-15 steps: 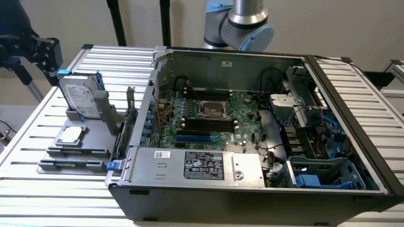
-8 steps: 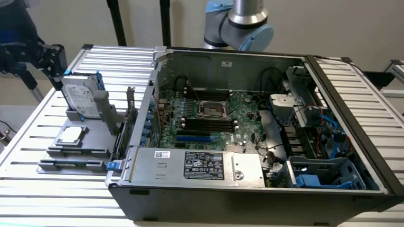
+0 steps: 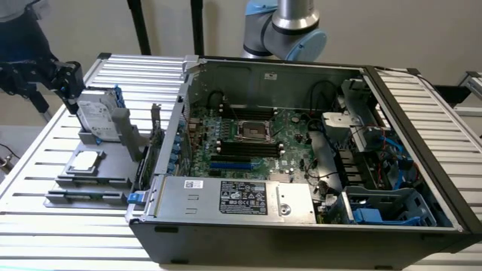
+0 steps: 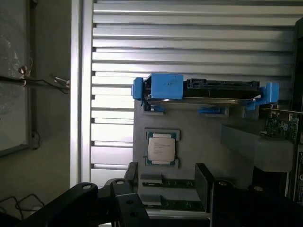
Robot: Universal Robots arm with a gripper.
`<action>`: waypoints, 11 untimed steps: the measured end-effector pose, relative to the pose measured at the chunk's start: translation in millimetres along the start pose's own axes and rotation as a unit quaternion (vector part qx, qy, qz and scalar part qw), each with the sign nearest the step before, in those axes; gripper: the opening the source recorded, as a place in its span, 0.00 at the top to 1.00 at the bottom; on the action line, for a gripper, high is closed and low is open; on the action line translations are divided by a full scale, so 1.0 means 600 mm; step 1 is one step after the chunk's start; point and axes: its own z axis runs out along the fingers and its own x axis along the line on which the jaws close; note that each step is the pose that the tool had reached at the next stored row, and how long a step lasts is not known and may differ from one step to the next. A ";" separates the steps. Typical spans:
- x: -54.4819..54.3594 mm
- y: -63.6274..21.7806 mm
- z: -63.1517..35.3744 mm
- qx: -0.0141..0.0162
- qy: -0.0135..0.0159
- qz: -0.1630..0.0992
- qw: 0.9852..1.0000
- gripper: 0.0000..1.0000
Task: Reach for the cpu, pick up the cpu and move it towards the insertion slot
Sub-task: 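Pick up the cpu and move it towards the insertion slot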
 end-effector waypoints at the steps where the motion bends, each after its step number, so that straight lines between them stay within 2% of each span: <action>1: 0.000 0.000 0.003 0.000 0.000 0.000 1.000 0.40; 11: -0.001 -0.003 0.037 0.000 0.000 0.000 1.000 0.40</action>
